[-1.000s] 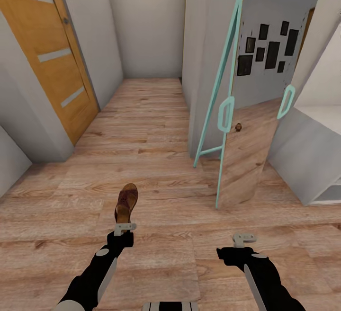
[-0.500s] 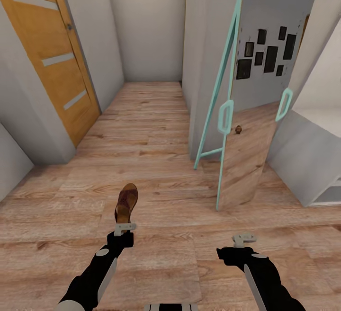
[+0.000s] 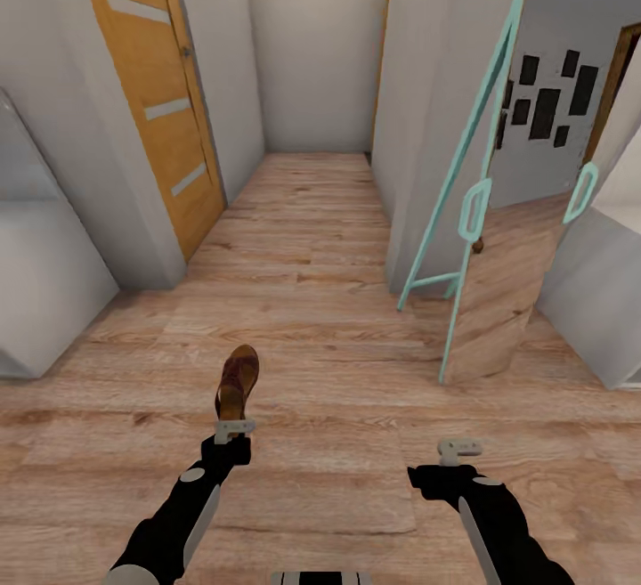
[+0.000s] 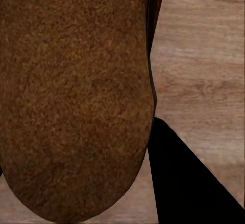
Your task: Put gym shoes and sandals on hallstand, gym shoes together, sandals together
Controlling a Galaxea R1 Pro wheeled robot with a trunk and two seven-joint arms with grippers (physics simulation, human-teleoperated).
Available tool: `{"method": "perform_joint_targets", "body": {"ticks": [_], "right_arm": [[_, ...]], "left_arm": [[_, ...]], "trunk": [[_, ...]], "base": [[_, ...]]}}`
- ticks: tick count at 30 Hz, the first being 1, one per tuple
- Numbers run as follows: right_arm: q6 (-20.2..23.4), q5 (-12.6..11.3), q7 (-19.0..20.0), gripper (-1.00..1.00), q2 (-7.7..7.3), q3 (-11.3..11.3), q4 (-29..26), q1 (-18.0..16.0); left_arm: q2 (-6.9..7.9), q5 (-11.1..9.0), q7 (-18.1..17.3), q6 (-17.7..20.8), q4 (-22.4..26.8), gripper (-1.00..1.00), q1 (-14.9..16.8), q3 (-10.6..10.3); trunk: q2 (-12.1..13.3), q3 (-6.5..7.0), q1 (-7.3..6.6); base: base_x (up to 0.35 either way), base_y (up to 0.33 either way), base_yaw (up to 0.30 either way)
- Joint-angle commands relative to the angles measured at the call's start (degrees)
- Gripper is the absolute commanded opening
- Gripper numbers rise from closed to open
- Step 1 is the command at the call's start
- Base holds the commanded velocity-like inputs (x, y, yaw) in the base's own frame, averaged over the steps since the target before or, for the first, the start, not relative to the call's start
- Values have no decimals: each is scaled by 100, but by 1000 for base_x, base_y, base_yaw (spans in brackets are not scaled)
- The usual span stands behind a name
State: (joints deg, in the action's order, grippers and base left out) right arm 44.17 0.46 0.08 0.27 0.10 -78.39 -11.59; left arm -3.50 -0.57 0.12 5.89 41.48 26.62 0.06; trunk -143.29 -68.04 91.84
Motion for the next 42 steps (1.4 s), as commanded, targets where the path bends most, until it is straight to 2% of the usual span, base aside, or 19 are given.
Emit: {"method": "perform_joint_targets", "body": {"ticks": [1, 42], "right_arm": [[30, 6, -5, 100, 3, -1, -9, -1], [30, 7, 1, 100, 2, -1, -9, -1]], "left_arm": [[-2, 13, 1, 35, 9, -100, 1, -2], [-2, 13, 5, 35, 9, -100, 1, -6]], "trunk": [[-2, -1, -3], [-2, 209, -3]], "base": [[-192, 203, 285], [-15, 13, 267]]}}
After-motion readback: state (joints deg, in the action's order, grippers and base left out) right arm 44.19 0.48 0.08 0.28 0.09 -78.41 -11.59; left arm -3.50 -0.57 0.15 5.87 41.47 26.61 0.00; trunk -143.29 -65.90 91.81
